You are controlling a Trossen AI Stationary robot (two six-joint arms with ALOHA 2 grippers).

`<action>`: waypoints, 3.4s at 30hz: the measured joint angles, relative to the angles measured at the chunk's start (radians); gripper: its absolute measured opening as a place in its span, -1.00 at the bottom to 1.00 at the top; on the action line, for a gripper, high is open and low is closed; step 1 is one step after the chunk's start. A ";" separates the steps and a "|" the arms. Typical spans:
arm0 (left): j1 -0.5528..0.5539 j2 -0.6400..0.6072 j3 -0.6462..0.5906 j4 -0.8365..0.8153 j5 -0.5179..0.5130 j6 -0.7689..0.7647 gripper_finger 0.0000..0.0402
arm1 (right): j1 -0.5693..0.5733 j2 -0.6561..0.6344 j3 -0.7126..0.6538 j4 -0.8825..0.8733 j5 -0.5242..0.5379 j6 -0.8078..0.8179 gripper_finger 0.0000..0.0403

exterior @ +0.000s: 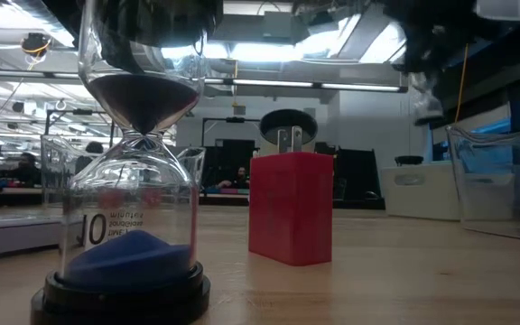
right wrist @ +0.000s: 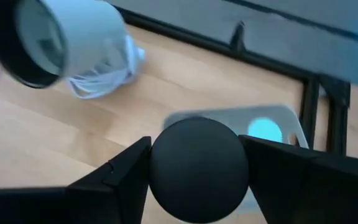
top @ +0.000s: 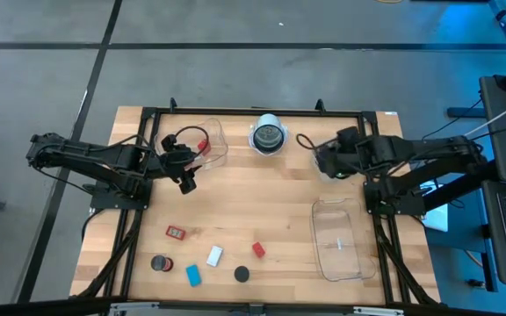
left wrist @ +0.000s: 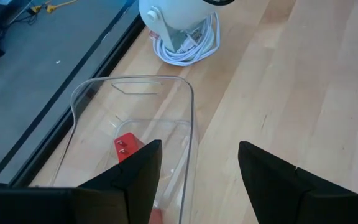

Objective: Pick & Place Office items
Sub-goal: Put the white hourglass into the gray bin, then put the red hourglass into the gray bin

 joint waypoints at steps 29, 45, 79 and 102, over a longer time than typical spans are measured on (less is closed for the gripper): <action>0.000 0.000 0.000 0.005 -0.009 -0.014 0.04 | 0.001 -0.169 -0.716 0.719 0.064 0.083 0.11; 0.000 0.000 0.000 0.005 -0.010 -0.021 0.04 | 0.001 -0.169 -0.713 0.723 0.059 0.055 0.29; -0.261 0.000 0.000 0.095 0.609 -0.472 0.15 | -0.014 -0.168 -0.327 0.488 -0.019 -0.261 0.58; -0.705 0.123 0.000 -0.197 0.507 -1.463 0.40 | -0.014 -0.083 -0.327 0.489 -0.025 -0.176 0.58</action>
